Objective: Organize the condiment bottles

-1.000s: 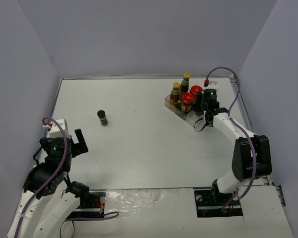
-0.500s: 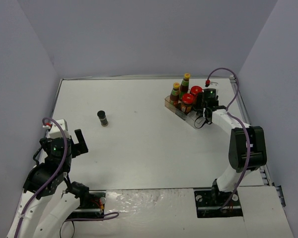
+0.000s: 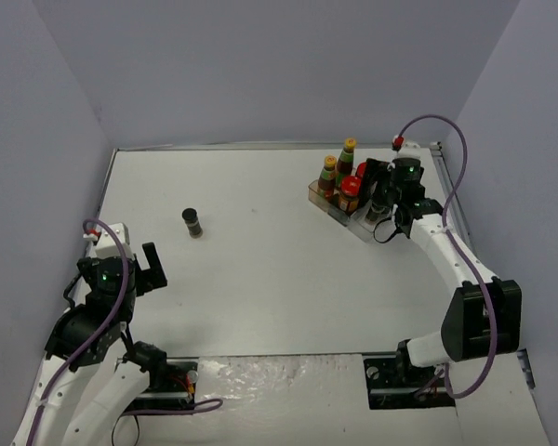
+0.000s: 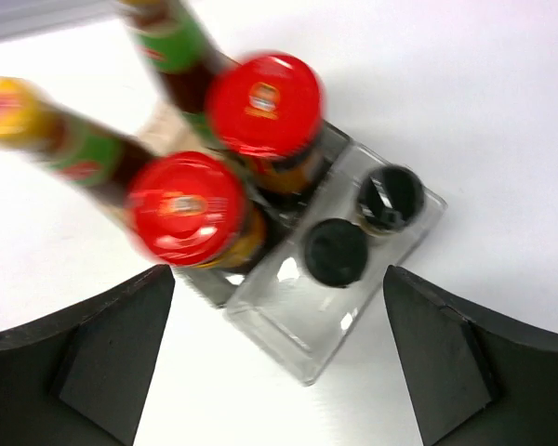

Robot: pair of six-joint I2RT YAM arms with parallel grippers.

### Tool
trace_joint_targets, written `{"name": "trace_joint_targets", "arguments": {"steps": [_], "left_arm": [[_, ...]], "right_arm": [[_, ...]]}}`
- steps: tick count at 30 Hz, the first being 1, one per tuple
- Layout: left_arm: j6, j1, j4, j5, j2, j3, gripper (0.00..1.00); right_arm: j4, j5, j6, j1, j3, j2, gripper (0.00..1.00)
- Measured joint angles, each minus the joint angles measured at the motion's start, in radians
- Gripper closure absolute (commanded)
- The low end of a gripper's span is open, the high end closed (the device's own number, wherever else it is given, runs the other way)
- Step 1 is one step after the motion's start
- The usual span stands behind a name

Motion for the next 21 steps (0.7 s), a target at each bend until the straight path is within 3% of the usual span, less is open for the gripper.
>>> {"name": "trace_joint_targets", "arguments": {"steps": [8,16,21], "left_arm": [[0.000,0.000,0.008,0.023,0.034,0.000,0.03],[0.010,0.000,0.033,0.053,0.046,-0.001,0.03],[0.015,0.008,0.109,0.118,0.190,0.002,0.03]], "right_arm": [[0.016,-0.151,-0.057,0.216,0.011,-0.193,0.00],[0.065,-0.286,-0.152,0.413,0.055,-0.066,0.00],[0.132,-0.341,-0.156,0.463,0.012,-0.047,0.00]]}}
